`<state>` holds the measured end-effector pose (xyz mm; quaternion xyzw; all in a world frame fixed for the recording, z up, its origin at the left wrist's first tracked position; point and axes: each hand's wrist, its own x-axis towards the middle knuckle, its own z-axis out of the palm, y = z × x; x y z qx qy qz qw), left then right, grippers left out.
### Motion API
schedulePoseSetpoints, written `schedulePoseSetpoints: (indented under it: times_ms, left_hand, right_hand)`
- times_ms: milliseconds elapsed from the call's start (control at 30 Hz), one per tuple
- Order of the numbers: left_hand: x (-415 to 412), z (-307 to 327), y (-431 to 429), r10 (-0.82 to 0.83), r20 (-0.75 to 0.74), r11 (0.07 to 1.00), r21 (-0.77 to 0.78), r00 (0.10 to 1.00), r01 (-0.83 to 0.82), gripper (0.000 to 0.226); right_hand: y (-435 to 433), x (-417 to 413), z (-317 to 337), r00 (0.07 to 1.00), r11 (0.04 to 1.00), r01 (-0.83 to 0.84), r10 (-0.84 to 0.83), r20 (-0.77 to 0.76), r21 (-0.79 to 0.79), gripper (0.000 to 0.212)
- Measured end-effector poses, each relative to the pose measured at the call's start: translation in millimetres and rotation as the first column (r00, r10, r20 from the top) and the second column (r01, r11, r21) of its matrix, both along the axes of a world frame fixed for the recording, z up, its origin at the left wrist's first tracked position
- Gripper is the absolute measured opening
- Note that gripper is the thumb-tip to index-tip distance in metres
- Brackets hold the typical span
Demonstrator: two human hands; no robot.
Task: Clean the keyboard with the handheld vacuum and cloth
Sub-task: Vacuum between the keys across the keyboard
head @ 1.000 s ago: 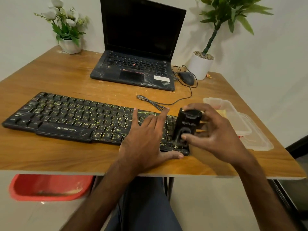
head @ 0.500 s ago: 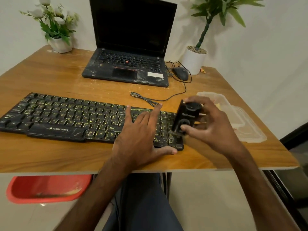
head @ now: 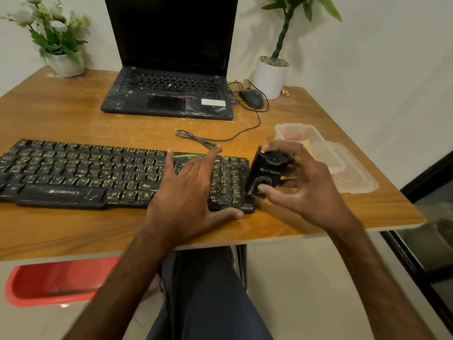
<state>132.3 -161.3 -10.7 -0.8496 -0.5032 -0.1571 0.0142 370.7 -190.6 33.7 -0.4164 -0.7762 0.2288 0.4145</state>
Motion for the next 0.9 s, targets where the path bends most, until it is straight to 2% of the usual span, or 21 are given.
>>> schedulePoseSetpoints:
  times_ms: [100, 233, 367, 533, 667, 767, 800, 900]
  left_hand:
    - [0, 0, -1, 0.018, -0.010, 1.000, -0.012, 1.000, -0.018, 0.135]
    - [0, -1, 0, 0.021, -0.013, 1.000, -0.008, 1.000, -0.021, 0.137]
    - [1, 0, -1, 0.019, -0.004, 1.000, -0.005, 1.000, -0.019, 0.135]
    - [-1, 0, -2, 0.008, 0.000, 1.000, -0.027, 1.000, -0.008, 0.136]
    - [-4, 1, -6, -0.010, 0.025, 1.000, -0.015, 1.000, 0.011, 0.136]
    - [-5, 1, -6, -0.020, 0.034, 1.000, -0.007, 0.999, 0.020, 0.135]
    - [-6, 2, -6, -0.026, 0.039, 1.000, -0.007, 0.999, 0.026, 0.135]
    - [-8, 1, -7, -0.042, 0.057, 0.999, -0.011, 0.997, 0.043, 0.134]
  right_hand:
    - [-16, 2, -10, 0.998, 0.998, -0.060, 0.060, -0.029, 0.019, 0.068]
    - [-19, 18, -8, 0.996, 0.996, 0.019, -0.026, 0.087, 0.082, 0.068]
    - [-24, 7, -13, 0.996, 0.999, -0.021, 0.026, -0.091, 0.050, 0.067]
    - [-9, 13, -17, 0.993, 0.987, 0.120, -0.118, -0.022, 0.106, 0.068]
    - [-14, 4, -20, 0.980, 0.999, 0.022, -0.017, -0.196, 0.023, 0.072]
    - [-8, 7, -21, 0.988, 0.984, 0.142, -0.134, -0.084, 0.103, 0.072]
    - [-7, 8, -22, 0.981, 0.983, 0.167, -0.158, -0.114, 0.076, 0.071]
    - [-12, 6, -27, 0.964, 0.999, 0.037, -0.034, -0.265, 0.005, 0.069]
